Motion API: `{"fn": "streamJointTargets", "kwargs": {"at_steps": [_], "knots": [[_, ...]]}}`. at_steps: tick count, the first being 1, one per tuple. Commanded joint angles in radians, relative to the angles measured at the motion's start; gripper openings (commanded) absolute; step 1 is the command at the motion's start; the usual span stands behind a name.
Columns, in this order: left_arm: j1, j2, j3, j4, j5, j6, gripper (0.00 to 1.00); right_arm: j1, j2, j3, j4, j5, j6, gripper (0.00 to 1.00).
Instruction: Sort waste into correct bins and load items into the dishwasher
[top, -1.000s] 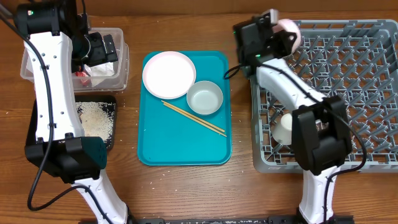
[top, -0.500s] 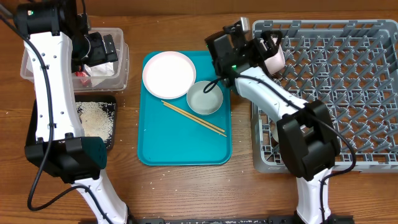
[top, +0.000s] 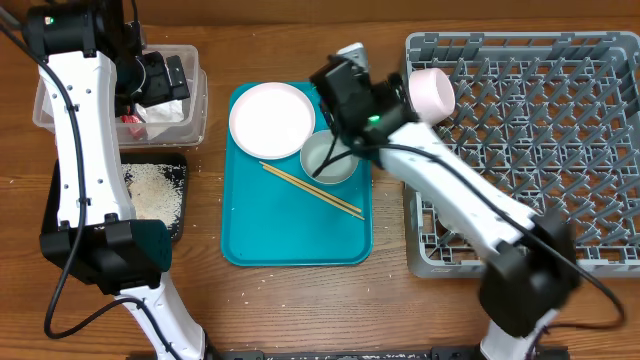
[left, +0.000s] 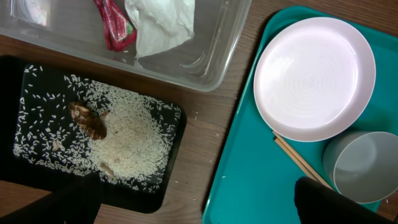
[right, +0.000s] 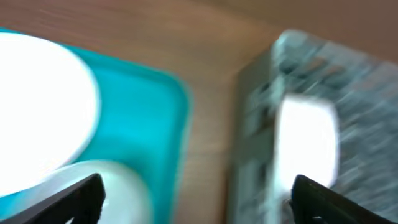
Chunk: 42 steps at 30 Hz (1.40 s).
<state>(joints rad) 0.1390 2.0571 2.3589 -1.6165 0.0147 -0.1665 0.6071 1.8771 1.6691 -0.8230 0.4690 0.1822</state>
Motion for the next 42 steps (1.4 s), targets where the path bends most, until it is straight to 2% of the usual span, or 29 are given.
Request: {"fn": "streamJointTargets", "kwargs": {"at_steps": [1, 5, 7, 11, 13, 18, 23, 27, 31, 34, 35, 42], "knots": [[0.001, -0.023, 0.013, -0.002, 0.004, -0.014, 1.0, -0.039, -0.014, 0.001, -0.052, -0.394, 0.275, 0.86], [0.001, -0.023, 0.013, -0.002, 0.004, -0.014, 1.0, -0.047, -0.012, -0.119, 0.011, -0.489, 0.371, 0.82], [0.001, -0.023, 0.013, -0.002, 0.004, -0.014, 1.0, -0.04, -0.012, -0.181, 0.049, -0.494, 0.38, 0.68], [0.001, -0.023, 0.013, -0.002, 0.004, -0.014, 1.0, -0.037, -0.012, -0.294, 0.114, -0.485, 0.475, 0.54], [0.001, -0.023, 0.013, -0.002, 0.004, -0.014, 1.0, -0.047, -0.012, -0.34, 0.138, -0.478, 0.527, 0.51], [0.001, -0.023, 0.013, -0.002, 0.004, -0.014, 1.0, -0.047, -0.012, -0.402, 0.195, -0.479, 0.53, 0.43], [0.001, -0.023, 0.013, -0.002, 0.004, -0.014, 1.0, -0.047, -0.007, -0.423, 0.218, -0.473, 0.53, 0.36], [0.001, -0.023, 0.013, -0.002, 0.004, -0.014, 1.0, -0.047, 0.013, -0.425, 0.235, -0.472, 0.53, 0.34], [0.001, -0.023, 0.013, -0.002, 0.004, -0.014, 1.0, -0.047, 0.034, -0.425, 0.247, -0.473, 0.555, 0.25], [0.001, -0.023, 0.013, -0.002, 0.004, -0.014, 1.0, -0.047, 0.05, -0.425, 0.246, -0.479, 0.555, 0.15], [0.001, -0.023, 0.013, -0.002, 0.004, -0.014, 1.0, -0.047, 0.05, -0.425, 0.246, -0.48, 0.555, 0.04], [0.001, -0.023, 0.013, -0.002, 0.004, -0.014, 1.0, -0.048, 0.003, -0.342, 0.18, -0.444, 0.533, 0.04]]}}
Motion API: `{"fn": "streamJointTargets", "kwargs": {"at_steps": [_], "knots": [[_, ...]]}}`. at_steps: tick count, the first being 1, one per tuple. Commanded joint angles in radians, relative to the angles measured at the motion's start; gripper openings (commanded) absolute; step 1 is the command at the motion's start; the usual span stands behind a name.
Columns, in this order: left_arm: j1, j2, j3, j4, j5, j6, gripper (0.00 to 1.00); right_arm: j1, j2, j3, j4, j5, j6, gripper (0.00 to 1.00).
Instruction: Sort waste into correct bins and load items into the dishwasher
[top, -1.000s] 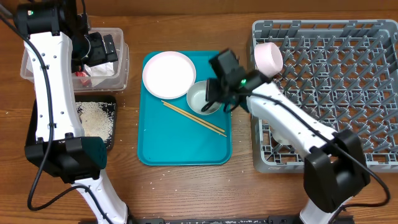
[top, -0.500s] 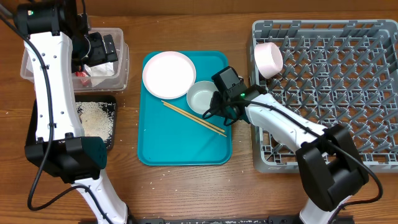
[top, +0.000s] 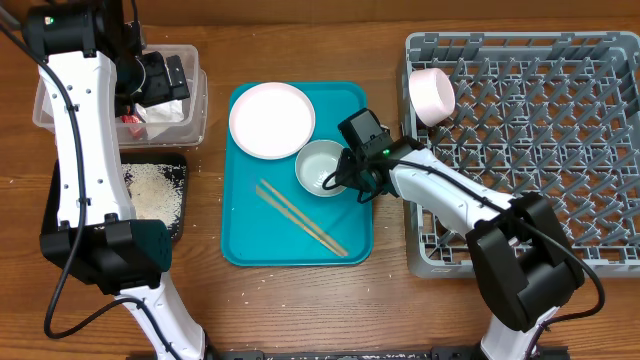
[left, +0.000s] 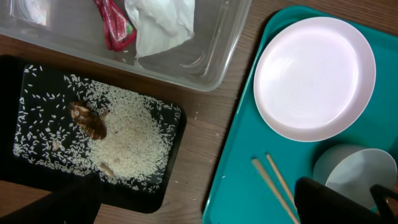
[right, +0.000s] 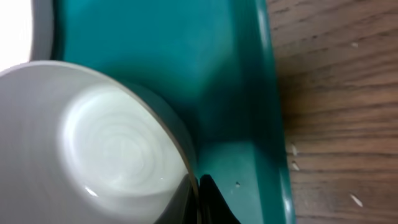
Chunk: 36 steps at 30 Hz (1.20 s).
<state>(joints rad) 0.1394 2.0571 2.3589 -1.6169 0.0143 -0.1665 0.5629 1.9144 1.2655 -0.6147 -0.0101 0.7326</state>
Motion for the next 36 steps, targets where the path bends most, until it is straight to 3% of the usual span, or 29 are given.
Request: {"fn": "streamJointTargets", "kwargs": {"at_steps": [1, 6, 11, 15, 18, 26, 31, 36], "knots": [[0.0, -0.023, 0.013, -0.002, 0.004, -0.014, 1.0, -0.003, -0.052, 0.09, -0.05, 0.053, -0.037, 0.04], [0.0, -0.023, 0.013, -0.002, 0.004, -0.014, 1.0, -0.01, -0.152, 0.306, -0.249, 0.28, -0.118, 0.04], [0.0, -0.023, 0.013, -0.002, 0.004, -0.014, 1.0, -0.01, -0.247, 0.484, -0.449, 0.743, -0.139, 0.04], [0.0, -0.023, 0.013, -0.002, 0.004, -0.014, 1.0, -0.015, -0.305, 0.496, -0.55, 1.152, -0.139, 0.04], [0.0, -0.023, 0.013, -0.002, 0.004, -0.014, 1.0, -0.041, -0.296, 0.487, -0.633, 1.318, -0.187, 0.04], [0.0, -0.023, 0.013, -0.002, 0.004, -0.014, 1.0, -0.179, -0.219, 0.405, -0.652, 1.307, -0.304, 0.04], [0.0, -0.023, 0.013, -0.002, 0.004, -0.014, 1.0, -0.185, -0.121, 0.37, -0.653, 1.288, -0.39, 0.04], [0.0, -0.023, 0.013, -0.002, 0.004, -0.014, 1.0, -0.18, -0.045, 0.314, -0.677, 1.283, -0.388, 0.04]]}}
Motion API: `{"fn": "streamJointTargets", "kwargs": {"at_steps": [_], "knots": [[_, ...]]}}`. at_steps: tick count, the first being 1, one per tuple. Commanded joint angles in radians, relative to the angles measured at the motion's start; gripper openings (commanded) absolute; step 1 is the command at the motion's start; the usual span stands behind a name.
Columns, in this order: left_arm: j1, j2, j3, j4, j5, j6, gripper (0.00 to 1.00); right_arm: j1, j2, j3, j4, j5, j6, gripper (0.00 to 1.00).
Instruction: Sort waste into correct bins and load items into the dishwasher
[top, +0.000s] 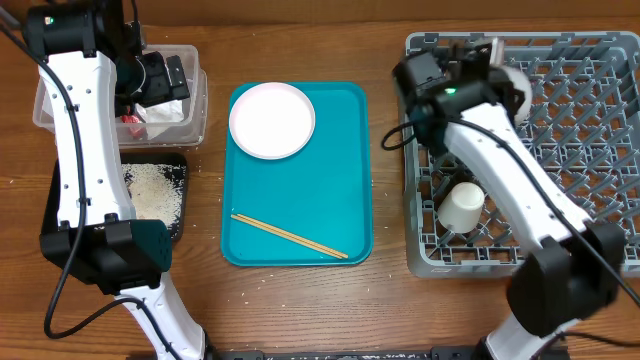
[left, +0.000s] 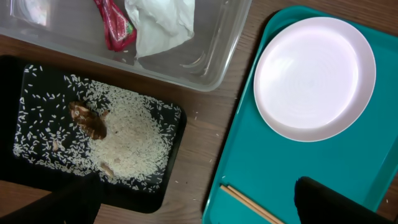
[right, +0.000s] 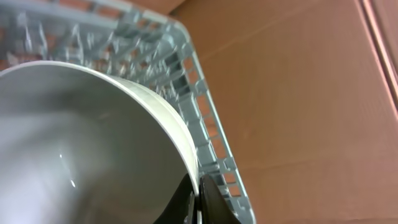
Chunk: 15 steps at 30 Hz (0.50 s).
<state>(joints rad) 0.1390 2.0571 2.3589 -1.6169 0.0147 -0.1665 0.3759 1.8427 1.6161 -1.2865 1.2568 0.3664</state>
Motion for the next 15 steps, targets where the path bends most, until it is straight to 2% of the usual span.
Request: {"fn": "streamJointTargets", "kwargs": {"at_steps": [1, 8, 15], "knots": [[0.001, -0.023, 0.013, -0.002, 0.004, -0.014, 1.0, 0.008, 0.033, -0.059, -0.003, 0.016, -0.021, 0.04], [0.001, -0.023, 0.013, -0.002, 0.004, -0.014, 1.0, 0.052, 0.037, -0.209, 0.066, 0.002, 0.002, 0.04], [0.001, -0.023, 0.013, -0.002, 0.004, -0.014, 1.0, 0.12, 0.037, -0.232, 0.13, -0.059, 0.003, 0.04]]}}
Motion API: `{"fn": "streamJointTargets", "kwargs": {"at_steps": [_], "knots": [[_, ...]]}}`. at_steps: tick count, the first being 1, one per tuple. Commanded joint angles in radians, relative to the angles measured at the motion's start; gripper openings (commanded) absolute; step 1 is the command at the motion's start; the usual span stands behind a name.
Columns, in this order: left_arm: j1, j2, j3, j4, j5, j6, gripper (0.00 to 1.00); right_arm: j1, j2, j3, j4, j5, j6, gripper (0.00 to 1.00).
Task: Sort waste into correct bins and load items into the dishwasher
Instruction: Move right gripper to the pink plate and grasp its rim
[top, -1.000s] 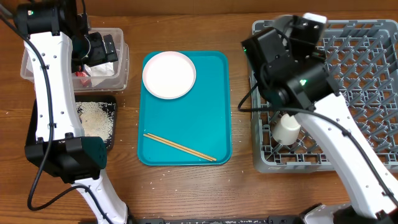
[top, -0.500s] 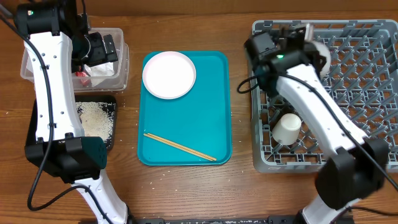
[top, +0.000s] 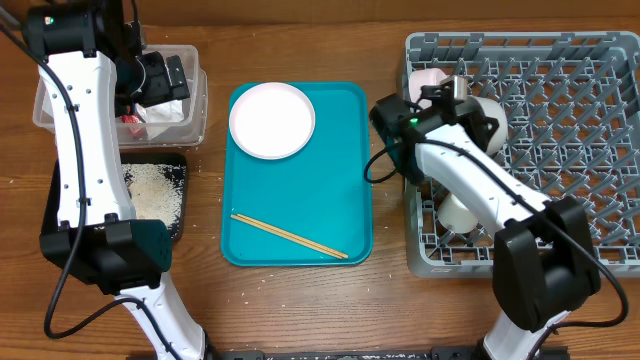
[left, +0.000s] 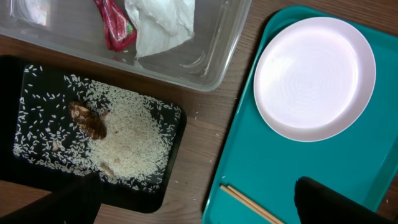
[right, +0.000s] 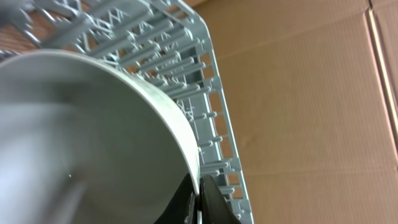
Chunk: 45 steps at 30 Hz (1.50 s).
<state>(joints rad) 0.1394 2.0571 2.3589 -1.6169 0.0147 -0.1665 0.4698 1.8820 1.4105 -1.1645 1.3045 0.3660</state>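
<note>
My right gripper (right: 199, 188) is shut on the rim of a grey bowl (right: 87, 137). It holds the bowl (top: 487, 110) tilted on edge over the left part of the grey dish rack (top: 520, 40). A pink cup (top: 428, 78) lies in the rack's far left corner, and a pale cup (top: 460, 210) lies nearer the front. A white plate (top: 272, 120) and a pair of chopsticks (top: 290, 236) rest on the teal tray (top: 300, 190). High over the tray's left edge, my left gripper (left: 196, 196) is open and holds nothing.
A clear bin (top: 195, 110) with a red wrapper (left: 115, 28) and crumpled tissue (left: 161, 25) stands at the far left. Just in front of it, a black tray (left: 174, 155) carries rice and food scraps. Brown cardboard shows beyond the rack.
My right gripper has moved with the bowl from the rack's far left corner a little nearer and lower over the rack's left part. The left arm has not moved.
My right gripper was open over the tray by the bowl, against which the chopsticks lay. Then it was shut on the bowl's rim on the tray, the chopsticks shifted. Then the bowl was over the rack's far left corner, and now over its left part.
</note>
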Motion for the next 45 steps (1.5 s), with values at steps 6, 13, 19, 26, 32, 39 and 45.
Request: {"fn": "streamJointTargets", "kwargs": {"at_steps": [6, 13, 19, 26, 32, 39, 45], "knots": [[0.0, -0.023, 0.013, -0.002, 0.004, -0.014, 1.0, 0.074, -0.002, -0.026, -0.009, -0.187, -0.004, 0.11], [0.0, -0.023, 0.013, -0.002, 0.004, -0.014, 1.0, 0.129, -0.002, -0.023, -0.07, -0.218, -0.004, 0.55], [0.0, -0.023, 0.013, -0.002, 0.004, -0.014, 1.0, 0.185, -0.003, 0.024, -0.111, -0.219, -0.003, 1.0], [0.0, -0.023, 0.013, -0.002, 0.004, -0.014, 1.0, 0.224, -0.003, 0.227, -0.106, -0.377, -0.004, 1.0], [0.0, -0.023, 0.013, -0.002, 0.004, -0.014, 1.0, 0.218, -0.003, 0.349, 0.134, -0.928, -0.004, 1.0], [0.0, -0.023, 0.013, -0.002, 0.004, -0.014, 1.0, 0.203, 0.095, 0.257, 0.508, -1.18, 0.081, 0.87], [0.0, -0.023, 0.013, -0.002, 0.004, -0.014, 1.0, 0.213, 0.268, 0.256, 0.67, -1.212, 0.157, 0.66]]}}
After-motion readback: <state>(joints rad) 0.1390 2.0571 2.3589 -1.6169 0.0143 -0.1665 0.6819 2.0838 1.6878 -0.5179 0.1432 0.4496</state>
